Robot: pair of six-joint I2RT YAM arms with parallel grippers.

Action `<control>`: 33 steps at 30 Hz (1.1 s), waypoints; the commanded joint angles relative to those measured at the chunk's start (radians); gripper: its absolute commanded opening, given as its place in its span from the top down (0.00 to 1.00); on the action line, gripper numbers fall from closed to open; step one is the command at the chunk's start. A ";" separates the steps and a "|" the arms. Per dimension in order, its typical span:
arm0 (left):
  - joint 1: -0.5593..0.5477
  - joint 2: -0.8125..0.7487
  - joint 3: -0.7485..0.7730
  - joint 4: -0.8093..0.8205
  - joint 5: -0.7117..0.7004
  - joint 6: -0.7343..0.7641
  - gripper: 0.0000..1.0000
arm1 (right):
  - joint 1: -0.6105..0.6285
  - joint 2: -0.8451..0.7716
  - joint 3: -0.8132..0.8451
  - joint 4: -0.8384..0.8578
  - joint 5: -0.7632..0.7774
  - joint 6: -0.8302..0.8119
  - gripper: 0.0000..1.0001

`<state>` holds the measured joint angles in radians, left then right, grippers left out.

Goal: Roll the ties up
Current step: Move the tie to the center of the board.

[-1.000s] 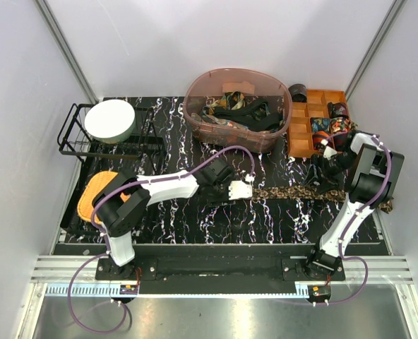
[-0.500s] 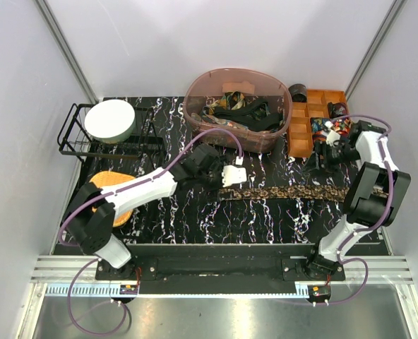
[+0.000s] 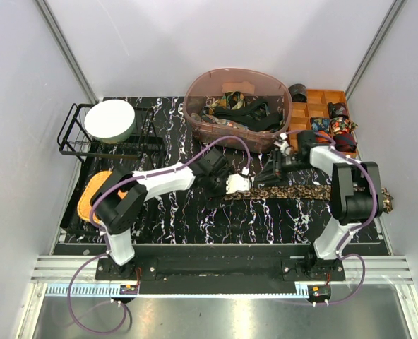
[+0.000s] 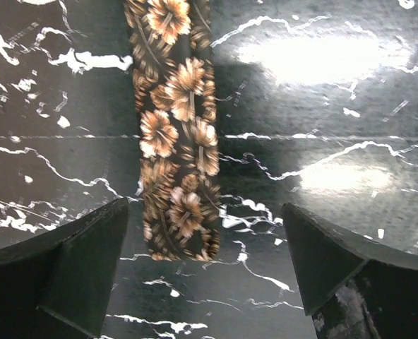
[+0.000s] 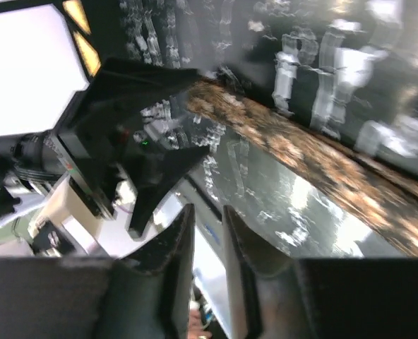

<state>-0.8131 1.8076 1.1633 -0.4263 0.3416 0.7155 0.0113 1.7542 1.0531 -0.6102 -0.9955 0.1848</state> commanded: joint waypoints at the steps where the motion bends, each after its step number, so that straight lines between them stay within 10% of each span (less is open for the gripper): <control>1: 0.023 0.025 0.071 -0.003 0.023 0.033 0.07 | 0.102 0.030 -0.021 0.294 -0.071 0.270 0.74; 10: 0.038 0.122 0.179 -0.112 0.106 0.068 0.15 | 0.153 0.123 -0.076 0.495 -0.074 0.450 0.92; 33: 0.034 0.162 0.185 -0.144 0.086 0.085 0.21 | 0.061 0.153 -0.002 0.561 -0.012 0.486 0.94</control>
<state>-0.7757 1.9572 1.3163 -0.5568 0.4076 0.7891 0.0849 1.9686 1.0504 -0.0734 -1.0119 0.6712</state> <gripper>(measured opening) 0.795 0.058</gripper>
